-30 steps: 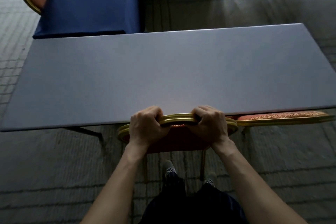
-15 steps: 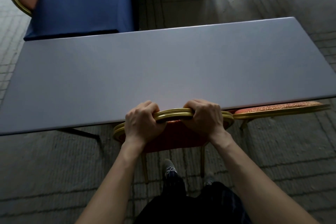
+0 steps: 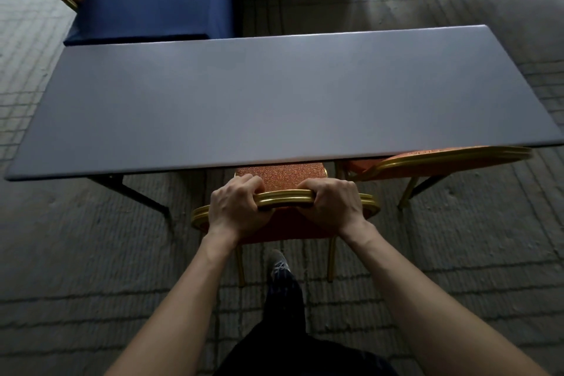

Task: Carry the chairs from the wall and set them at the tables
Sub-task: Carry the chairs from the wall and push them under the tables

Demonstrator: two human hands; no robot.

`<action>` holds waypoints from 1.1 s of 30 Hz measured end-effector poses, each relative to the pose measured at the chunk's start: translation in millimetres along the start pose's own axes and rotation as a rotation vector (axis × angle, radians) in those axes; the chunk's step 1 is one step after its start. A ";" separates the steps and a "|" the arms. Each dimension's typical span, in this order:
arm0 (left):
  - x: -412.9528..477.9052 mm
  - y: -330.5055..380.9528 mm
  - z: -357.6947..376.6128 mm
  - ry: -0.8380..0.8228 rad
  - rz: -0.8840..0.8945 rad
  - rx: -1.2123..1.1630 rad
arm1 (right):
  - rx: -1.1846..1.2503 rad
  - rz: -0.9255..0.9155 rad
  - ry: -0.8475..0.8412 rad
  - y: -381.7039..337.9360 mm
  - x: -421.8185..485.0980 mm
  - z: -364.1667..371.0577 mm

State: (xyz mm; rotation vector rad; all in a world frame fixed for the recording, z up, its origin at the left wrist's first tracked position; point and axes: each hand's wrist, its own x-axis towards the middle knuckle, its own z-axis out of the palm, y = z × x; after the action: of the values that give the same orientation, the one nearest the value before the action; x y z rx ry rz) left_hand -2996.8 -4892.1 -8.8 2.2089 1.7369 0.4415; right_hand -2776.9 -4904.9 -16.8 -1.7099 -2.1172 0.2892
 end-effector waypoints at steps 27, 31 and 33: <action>-231.8 4.9 63.5 -0.421 -0.116 0.057 | -0.049 0.115 -0.429 -52.0 -232.8 54.6; -251.2 10.4 71.2 -0.310 -0.206 -0.004 | 0.021 0.159 -0.407 -57.6 -248.9 54.1; -269.5 13.6 78.1 -0.170 -0.272 -0.114 | 0.121 0.195 -0.352 -61.9 -264.3 54.9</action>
State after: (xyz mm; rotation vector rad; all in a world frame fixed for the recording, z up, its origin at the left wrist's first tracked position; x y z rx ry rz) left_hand -3012.6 -5160.7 -89.6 1.8407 1.8346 0.2715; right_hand -2810.4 -5170.4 -88.2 -1.9075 -2.1123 0.8110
